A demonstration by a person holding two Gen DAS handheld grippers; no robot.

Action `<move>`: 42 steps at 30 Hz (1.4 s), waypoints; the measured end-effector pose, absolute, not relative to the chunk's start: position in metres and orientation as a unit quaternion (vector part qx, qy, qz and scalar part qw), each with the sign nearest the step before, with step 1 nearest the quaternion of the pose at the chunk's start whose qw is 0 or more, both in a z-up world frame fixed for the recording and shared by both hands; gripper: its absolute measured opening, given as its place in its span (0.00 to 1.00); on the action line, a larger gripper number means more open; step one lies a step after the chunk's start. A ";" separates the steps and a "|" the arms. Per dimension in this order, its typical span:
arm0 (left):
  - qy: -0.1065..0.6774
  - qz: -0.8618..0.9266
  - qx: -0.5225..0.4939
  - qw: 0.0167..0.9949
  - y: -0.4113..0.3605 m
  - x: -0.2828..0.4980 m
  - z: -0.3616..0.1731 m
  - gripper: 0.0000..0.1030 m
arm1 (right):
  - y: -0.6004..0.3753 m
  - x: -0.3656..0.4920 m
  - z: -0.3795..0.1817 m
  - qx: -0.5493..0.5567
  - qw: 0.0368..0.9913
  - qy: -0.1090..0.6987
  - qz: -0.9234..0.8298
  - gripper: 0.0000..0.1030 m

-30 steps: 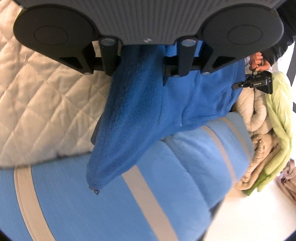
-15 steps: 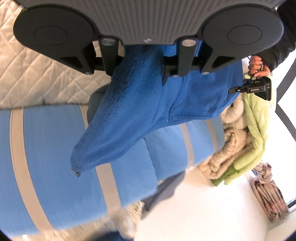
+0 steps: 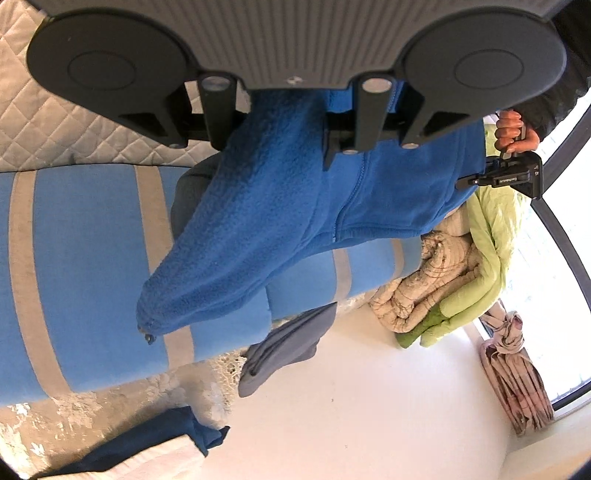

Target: Fold clothes

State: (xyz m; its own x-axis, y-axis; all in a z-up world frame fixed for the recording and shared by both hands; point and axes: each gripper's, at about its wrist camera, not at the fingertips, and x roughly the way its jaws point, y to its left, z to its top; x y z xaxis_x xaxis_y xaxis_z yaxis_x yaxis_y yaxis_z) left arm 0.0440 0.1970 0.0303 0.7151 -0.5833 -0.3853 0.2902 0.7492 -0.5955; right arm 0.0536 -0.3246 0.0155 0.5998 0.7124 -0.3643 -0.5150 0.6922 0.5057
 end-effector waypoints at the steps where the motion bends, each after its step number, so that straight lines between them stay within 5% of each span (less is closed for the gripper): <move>1: 0.289 -0.241 -0.254 0.891 0.199 0.043 0.031 0.18 | -0.321 0.054 0.016 0.178 0.876 0.280 0.350 0.27; 28: 0.285 -0.093 -0.218 0.929 0.324 0.010 0.063 0.20 | -0.146 0.081 -0.007 0.205 0.813 0.324 0.437 0.28; 29: 0.282 -0.076 -0.185 0.938 0.322 0.014 0.064 0.28 | -0.138 0.083 -0.009 0.204 0.812 0.329 0.437 0.29; 30: 0.281 -0.056 -0.148 0.947 0.319 0.018 0.064 0.32 | -0.129 0.087 -0.011 0.192 0.818 0.338 0.424 0.42; 32: 0.305 0.020 -0.044 0.951 0.308 0.038 0.048 0.57 | -0.105 0.094 -0.016 0.113 0.851 0.358 0.367 0.96; 36: 0.316 0.194 0.124 0.920 0.286 0.067 0.008 0.72 | -0.079 0.082 -0.028 -0.013 0.900 0.337 0.277 1.00; 42: 0.315 0.142 0.078 0.935 0.286 0.071 -0.017 0.74 | -0.093 0.062 -0.051 -0.017 0.885 0.351 0.304 1.00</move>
